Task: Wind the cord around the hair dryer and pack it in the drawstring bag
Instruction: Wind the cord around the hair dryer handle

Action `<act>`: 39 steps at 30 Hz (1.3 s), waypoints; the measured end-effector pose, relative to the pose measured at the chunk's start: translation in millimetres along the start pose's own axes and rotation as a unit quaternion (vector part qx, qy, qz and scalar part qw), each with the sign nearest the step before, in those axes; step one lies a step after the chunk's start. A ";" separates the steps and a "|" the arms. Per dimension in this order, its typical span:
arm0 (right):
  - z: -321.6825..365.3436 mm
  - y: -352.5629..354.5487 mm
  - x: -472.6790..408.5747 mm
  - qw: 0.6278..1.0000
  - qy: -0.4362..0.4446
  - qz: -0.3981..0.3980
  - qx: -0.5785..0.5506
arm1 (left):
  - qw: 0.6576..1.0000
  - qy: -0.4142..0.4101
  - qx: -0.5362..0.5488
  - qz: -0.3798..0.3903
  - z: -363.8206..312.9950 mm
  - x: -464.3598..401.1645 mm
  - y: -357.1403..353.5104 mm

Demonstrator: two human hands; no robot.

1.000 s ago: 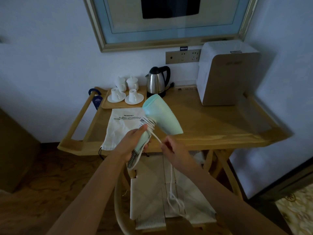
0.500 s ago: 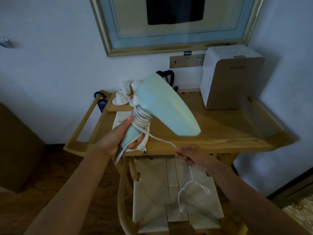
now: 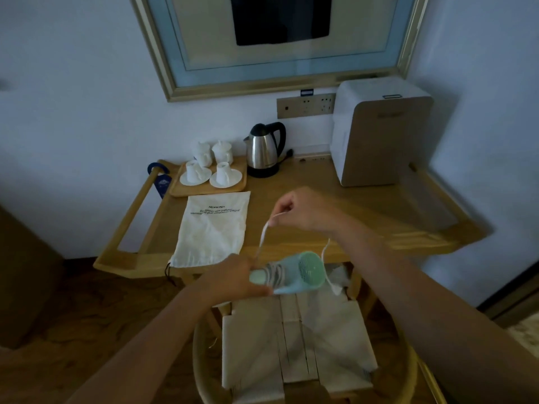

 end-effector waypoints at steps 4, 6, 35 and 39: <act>26.9 -19.9 18.7 0.993 0.062 -0.044 0.090 | 0.987 0.083 0.094 -0.096 24.3 -12.0 15.3; 25.6 -26.3 29.7 0.986 0.075 -0.084 0.123 | 0.971 0.131 0.140 -0.141 36.9 -11.5 24.4; -71.6 -112.6 53.8 0.927 0.024 0.170 -0.334 | 0.776 -0.017 0.630 -0.037 18.7 1.8 60.6; -80.3 -99.7 38.0 0.967 -0.019 0.084 -0.241 | 0.789 -0.080 0.608 0.046 5.9 19.2 58.0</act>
Point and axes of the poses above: each hand's wrist, its own x-axis away from the middle knuckle, its own y-axis out of the back of the hand, z = x × y, the point moved 6 cm from there along -x, towards the middle knuckle, and after that the axes turned 12 degrees about x, right-handed, at the moved point
